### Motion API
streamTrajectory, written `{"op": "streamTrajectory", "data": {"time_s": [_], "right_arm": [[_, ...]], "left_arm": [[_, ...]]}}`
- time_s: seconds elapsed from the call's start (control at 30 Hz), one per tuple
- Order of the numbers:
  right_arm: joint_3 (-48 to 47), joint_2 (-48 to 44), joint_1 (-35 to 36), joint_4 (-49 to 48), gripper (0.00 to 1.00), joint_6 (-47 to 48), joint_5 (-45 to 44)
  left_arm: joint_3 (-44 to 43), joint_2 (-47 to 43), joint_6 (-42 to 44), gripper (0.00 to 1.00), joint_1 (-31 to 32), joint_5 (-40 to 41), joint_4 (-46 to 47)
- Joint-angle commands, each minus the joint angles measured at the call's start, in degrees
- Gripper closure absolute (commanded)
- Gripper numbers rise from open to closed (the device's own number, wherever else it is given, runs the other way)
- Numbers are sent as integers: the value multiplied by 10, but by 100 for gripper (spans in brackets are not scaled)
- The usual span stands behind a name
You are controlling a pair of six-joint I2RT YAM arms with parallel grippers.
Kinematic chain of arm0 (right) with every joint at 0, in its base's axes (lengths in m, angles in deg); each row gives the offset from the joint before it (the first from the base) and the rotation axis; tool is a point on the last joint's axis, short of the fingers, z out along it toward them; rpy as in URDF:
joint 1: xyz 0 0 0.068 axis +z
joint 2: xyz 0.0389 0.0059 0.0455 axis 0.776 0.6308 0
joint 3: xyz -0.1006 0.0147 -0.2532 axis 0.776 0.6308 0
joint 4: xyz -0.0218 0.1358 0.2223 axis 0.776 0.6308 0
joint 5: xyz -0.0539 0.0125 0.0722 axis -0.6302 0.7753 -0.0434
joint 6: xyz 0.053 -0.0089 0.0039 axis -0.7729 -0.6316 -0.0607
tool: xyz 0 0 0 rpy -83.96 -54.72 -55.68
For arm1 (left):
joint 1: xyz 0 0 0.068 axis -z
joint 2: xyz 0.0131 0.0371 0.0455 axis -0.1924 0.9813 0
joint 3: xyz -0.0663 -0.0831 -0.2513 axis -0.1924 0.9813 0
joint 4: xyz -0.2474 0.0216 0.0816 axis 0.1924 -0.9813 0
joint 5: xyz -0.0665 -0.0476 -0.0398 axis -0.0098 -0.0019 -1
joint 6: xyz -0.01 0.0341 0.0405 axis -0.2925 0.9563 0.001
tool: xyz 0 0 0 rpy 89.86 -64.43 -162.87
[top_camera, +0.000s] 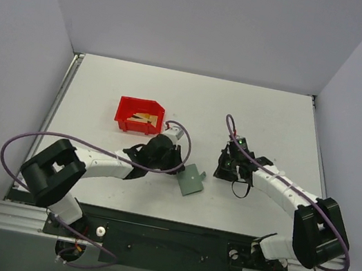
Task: Put the credit cards into the card holder
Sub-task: Close the card holder at the center of the board.
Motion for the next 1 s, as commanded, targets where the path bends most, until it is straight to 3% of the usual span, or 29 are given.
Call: {"op": "streamTrajectory", "data": {"time_s": [0.0,0.73,0.97], "right_arm": [[-2,24,-8,-29,94,7,59],[-35,60,-17,-42,89,41,144],[-37,72,-17,-56,88,38,182]], "left_arm": [[-54,47,0,82,9,-27,49],[-53,81,-11,99,27,-55,15],[-47,86,-8,100,28,-60,11]]}}
